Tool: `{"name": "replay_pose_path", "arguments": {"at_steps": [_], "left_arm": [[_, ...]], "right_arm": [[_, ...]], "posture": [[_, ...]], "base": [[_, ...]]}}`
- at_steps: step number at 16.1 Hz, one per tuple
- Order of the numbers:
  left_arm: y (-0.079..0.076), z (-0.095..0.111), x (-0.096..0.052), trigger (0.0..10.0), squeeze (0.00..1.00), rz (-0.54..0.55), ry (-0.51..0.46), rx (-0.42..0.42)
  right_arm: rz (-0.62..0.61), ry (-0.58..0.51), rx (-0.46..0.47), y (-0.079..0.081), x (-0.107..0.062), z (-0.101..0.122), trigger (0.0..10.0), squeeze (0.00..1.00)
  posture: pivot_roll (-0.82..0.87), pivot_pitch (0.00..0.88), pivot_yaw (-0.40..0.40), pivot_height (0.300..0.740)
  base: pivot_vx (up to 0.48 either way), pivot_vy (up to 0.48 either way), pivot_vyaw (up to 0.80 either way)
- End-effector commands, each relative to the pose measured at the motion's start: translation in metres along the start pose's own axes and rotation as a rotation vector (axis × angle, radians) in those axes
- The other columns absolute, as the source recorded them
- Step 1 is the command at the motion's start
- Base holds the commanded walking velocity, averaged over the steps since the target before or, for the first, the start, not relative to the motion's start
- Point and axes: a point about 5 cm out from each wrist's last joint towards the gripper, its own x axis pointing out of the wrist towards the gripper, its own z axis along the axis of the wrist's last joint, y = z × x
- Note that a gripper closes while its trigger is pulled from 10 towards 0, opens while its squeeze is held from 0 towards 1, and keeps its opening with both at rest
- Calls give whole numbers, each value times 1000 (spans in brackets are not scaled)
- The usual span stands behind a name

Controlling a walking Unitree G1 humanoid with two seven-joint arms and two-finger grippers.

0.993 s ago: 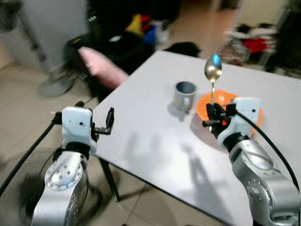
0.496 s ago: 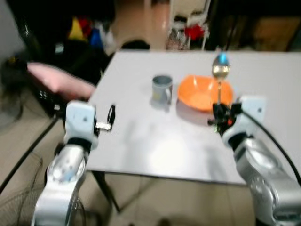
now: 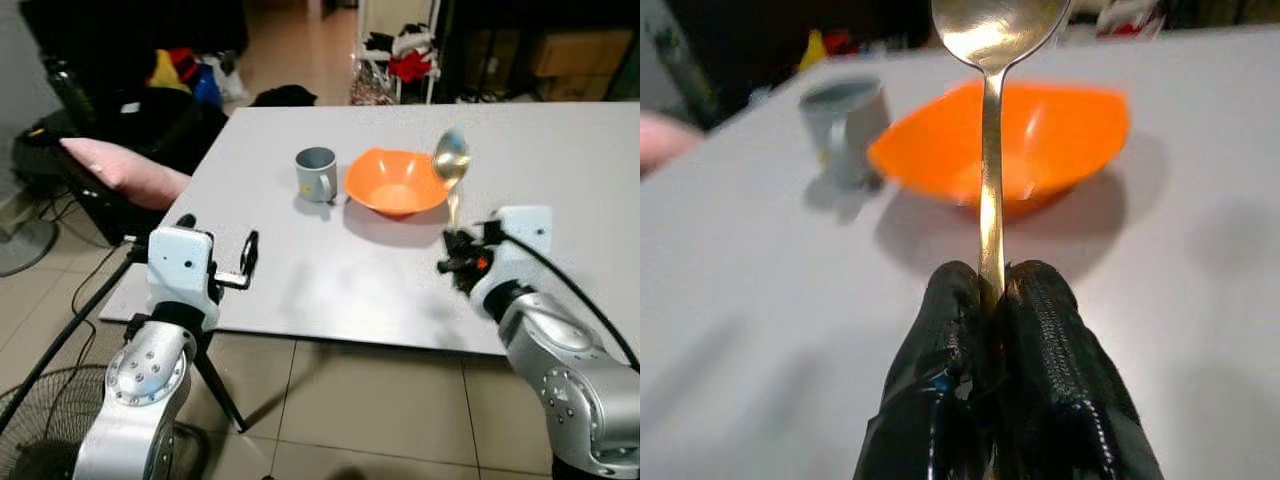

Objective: Setting the table

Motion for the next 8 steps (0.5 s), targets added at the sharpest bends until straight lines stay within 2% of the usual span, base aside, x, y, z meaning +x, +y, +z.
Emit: {"name": "replay_pose_path", "arguments": {"at_steps": [1, 3, 5, 6, 8], "left_arm": [[-1, 1, -2, 10000, 0, -32, 10, 6], [-6, 1, -5, 10000, 0, -97, 19, -11], [-12, -1, -9, 10000, 0, -160, 33, -36], [-20, -2, -15, 10000, 0, -252, 53, -46], [-24, -5, -19, 10000, 0, -306, 72, -49]], "right_arm": [[38, 33, -2, 5, -1, 2, 10000, 0], [47, 133, 20, 4, -3, -8, 10000, 0], [26, 174, -5, 0, -2, -11, 10000, 0], [-10, 225, -8, -4, -3, -15, 10000, 0], [-25, 271, -13, -7, -4, -19, 10000, 0]], "posture": [[-65, 0, 72, 740], [-66, 0, 70, 740], [-67, 0, 69, 740], [-63, 0, 63, 740], [-66, 0, 63, 740]], "base": [[0, 0, 0], [0, 0, 0], [0, 0, 0], [0, 0, 0], [0, 0, 0]]}}
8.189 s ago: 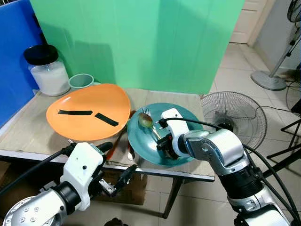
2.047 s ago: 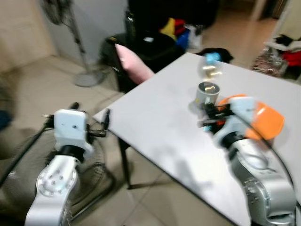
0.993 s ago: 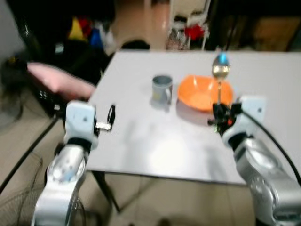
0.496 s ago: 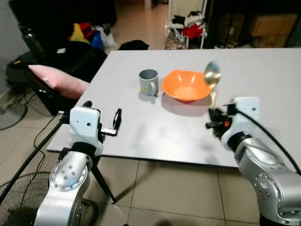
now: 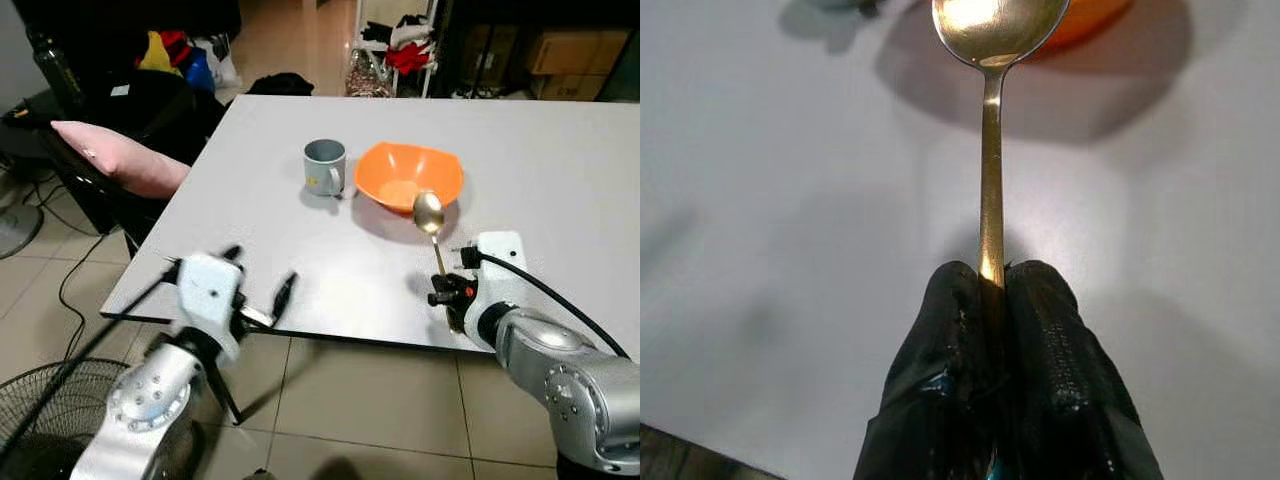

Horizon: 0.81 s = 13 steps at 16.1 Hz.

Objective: Setting the table

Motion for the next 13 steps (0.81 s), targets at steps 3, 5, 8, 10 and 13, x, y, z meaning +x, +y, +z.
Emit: {"name": "replay_pose_path", "arguments": {"at_steps": [3, 5, 8, 10, 13], "left_arm": [[-7, -1, -5, 10000, 0, -76, 23, 6], [-9, -1, -5, 10000, 0, -110, 26, 4], [-11, 0, -5, 10000, 0, -126, 19, 4], [-11, 0, -3, 10000, 0, -133, 18, 12], [-11, 1, -2, 10000, 0, -141, 19, 7]], "right_arm": [[-21, 99, 34, -8, 0, -8, 10000, 0], [-8, 163, 87, -11, 4, -15, 10000, 0], [-10, 150, 158, -22, 13, -15, 10000, 0], [5, 161, 134, -27, 18, -12, 10000, 0], [28, 187, 103, -36, 29, -5, 10000, 0]], "posture": [[-69, 0, 59, 740], [-72, 0, 57, 740], [-75, 0, 59, 740], [-73, 0, 63, 740], [-63, 0, 67, 740]], "base": [[0, 0, 0], [0, 0, 0], [0, 0, 0], [0, 0, 0], [0, 0, 0]]}}
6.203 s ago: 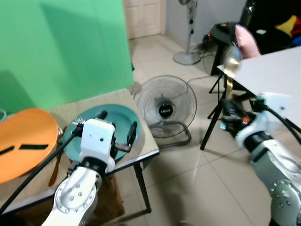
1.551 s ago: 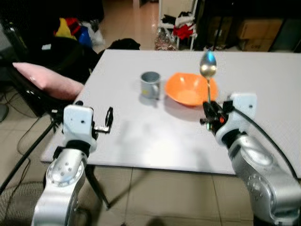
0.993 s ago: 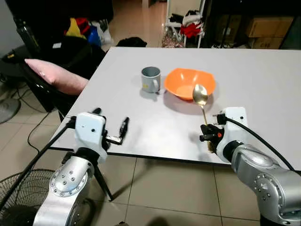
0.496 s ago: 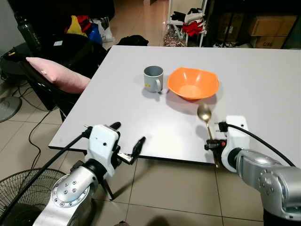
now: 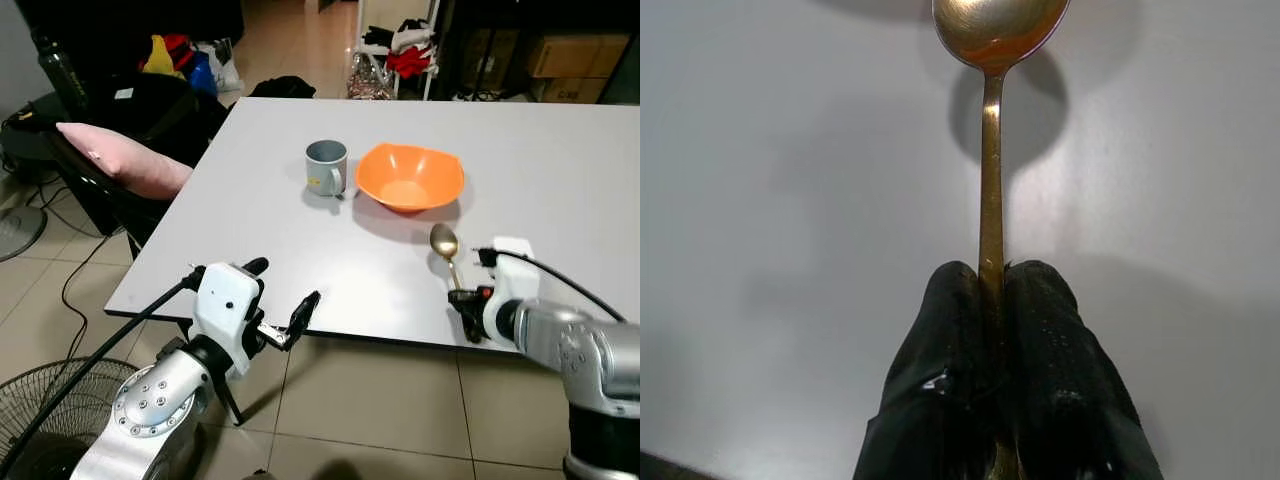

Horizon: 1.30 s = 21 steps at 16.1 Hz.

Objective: Setting the table

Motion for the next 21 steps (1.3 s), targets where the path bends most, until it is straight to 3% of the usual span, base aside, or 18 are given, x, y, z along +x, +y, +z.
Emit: {"name": "replay_pose_path", "arguments": {"at_steps": [1, 9, 17, 21], "left_arm": [[0, 2, -1, 10000, 0, -11, 4, 10], [-5, 5, 0, 10000, 0, -69, 6, -3], [-10, 4, -1, 10000, 0, -109, 24, -11], [-10, 4, -2, 10000, 0, -113, 30, -10]], "right_arm": [[17, -4, -20, 2, 4, 3, 10000, 0], [-3, 15, -26, -22, 33, 17, 10000, 0], [22, 97, 42, -32, 37, 14, 10000, 0], [19, 119, 52, -31, 31, 11, 10000, 0]], "posture": [[-61, 0, 68, 740], [-40, 0, 72, 740], [-43, 0, 66, 740], [-51, 0, 58, 740]], "base": [[0, 0, 0], [0, 0, 0], [0, 0, 0], [0, 0, 0]]}}
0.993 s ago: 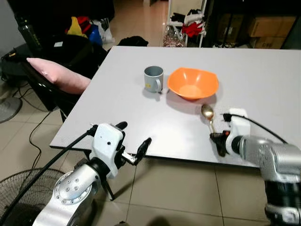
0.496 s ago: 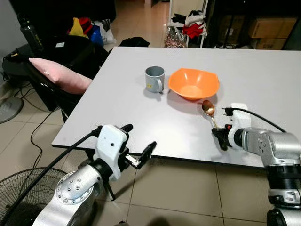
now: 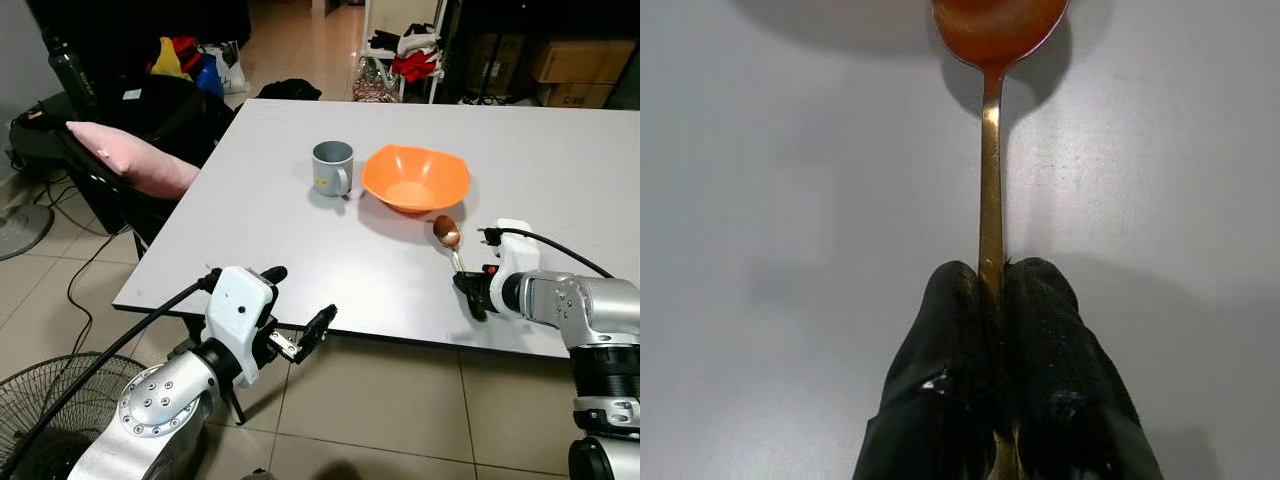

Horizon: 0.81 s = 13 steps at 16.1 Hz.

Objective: Setting the table

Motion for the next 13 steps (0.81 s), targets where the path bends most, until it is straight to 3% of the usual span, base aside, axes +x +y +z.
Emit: {"name": "replay_pose_path", "arguments": {"at_steps": [1, 6, 7, 8, 9, 13], "left_arm": [[0, 1, -2, 10000, 0, -5, 2, 9], [-5, 1, -1, 10000, 0, -16, 5, -3], [-4, 1, -1, 10000, 0, -16, 5, -2], [-4, 1, -2, 10000, 0, -16, 5, -2], [-4, 1, -2, 10000, 0, -15, 5, -2], [-5, 1, -2, 10000, 0, -14, 5, -1]], "right_arm": [[-4, 58, 19, 1, 0, -11, 10000, 0], [-36, 70, 52, -5, -2, -17, 10000, 0], [-39, 72, 54, -6, -2, -17, 10000, 525], [-40, 73, 56, -5, -3, -17, 10000, 647], [-41, 74, 55, -5, -3, -17, 10000, 1000], [-43, 63, 42, -6, -4, -14, 10000, 1000]], "posture": [[-52, 0, 57, 740], [-61, 0, 56, 740], [-60, 0, 56, 740], [-60, 0, 56, 740], [-60, 0, 58, 740], [-54, 0, 56, 740]], "base": [[0, 0, 0], [0, 0, 0], [0, 0, 0], [0, 0, 0], [0, 0, 0], [0, 0, 0]]}}
